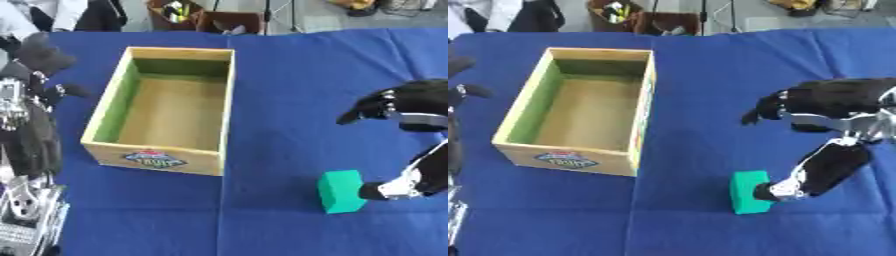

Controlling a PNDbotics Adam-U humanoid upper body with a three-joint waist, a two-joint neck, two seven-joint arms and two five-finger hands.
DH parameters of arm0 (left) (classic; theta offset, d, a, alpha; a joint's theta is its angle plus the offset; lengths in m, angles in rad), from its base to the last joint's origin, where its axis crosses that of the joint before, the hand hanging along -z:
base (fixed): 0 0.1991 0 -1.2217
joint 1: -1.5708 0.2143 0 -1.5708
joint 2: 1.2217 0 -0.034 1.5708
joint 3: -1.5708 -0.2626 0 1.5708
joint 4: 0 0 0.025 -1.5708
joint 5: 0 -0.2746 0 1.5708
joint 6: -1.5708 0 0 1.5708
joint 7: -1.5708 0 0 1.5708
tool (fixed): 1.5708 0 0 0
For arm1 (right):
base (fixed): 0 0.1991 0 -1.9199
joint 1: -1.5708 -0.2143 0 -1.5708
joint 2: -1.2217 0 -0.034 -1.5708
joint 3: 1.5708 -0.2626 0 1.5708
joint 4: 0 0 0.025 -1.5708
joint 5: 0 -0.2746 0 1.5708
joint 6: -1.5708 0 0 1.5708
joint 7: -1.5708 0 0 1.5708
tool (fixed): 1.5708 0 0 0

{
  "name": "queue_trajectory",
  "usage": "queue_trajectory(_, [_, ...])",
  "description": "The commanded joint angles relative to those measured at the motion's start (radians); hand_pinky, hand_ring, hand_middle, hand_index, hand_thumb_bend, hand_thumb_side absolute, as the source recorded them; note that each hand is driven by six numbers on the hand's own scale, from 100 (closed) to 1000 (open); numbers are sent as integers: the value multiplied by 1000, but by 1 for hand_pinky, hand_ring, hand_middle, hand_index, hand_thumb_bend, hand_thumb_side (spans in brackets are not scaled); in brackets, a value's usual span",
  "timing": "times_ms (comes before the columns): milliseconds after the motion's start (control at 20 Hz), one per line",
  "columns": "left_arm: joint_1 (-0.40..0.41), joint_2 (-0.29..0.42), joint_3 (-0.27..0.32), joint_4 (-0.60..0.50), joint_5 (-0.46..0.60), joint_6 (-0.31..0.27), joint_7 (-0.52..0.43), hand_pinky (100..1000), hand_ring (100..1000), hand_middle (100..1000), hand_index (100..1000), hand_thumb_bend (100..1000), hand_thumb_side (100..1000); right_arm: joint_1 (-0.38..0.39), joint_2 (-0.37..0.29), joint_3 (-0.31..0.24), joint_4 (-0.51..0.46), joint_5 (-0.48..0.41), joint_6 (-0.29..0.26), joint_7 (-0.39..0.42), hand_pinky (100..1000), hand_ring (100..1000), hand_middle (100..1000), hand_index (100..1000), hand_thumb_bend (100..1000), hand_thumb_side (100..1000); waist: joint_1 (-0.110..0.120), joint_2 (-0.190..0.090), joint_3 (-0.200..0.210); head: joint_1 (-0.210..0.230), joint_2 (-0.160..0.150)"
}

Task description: Pick up objects on the table and place them in the box.

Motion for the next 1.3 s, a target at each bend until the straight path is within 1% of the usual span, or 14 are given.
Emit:
queue_trajectory(50, [-9,21,-3,-17,1,0,-4,491,755,869,732,100,972,-11,-1,0,-14,11,21,6,905,925,810,940,533,699,0,-15,-1,-4,0])
queue_trajectory(200, [-10,20,-3,-17,1,0,-4,491,755,870,732,100,972,-4,14,7,-14,20,37,9,908,924,785,942,538,685,1,-13,-1,-6,-1])
queue_trajectory(500, [-12,19,-4,-17,1,1,-6,491,756,870,731,100,973,13,39,18,-14,37,68,43,911,923,745,954,564,636,4,-8,-1,-9,-4])
queue_trajectory(650, [-12,18,-3,-17,0,1,-7,491,756,871,731,100,973,21,42,17,-14,43,77,58,912,925,749,958,564,623,5,-6,-1,-9,-5])
queue_trajectory(700, [-12,18,-3,-17,0,2,-7,491,757,871,731,100,974,23,43,16,-14,47,78,62,912,926,751,960,563,623,5,-6,-1,-9,-5])
queue_trajectory(750, [-12,18,-3,-17,0,2,-7,491,757,871,731,100,974,26,45,17,-14,50,79,65,913,926,752,961,588,606,5,-5,-1,-10,-6])
queue_trajectory(800, [-13,18,-4,-17,0,2,-7,491,757,871,731,100,973,30,46,19,-13,52,80,66,915,927,754,961,563,617,6,-4,-1,-10,-7])
queue_trajectory(1000, [-14,18,-3,-17,0,1,-7,491,757,871,731,100,974,39,54,29,-1,60,80,68,915,928,762,963,549,620,7,-2,1,-11,-9])
queue_trajectory(1300, [-14,15,-5,-17,1,1,-9,491,758,872,731,100,976,47,66,36,34,100,68,68,912,933,777,958,533,619,9,1,2,-14,-14])
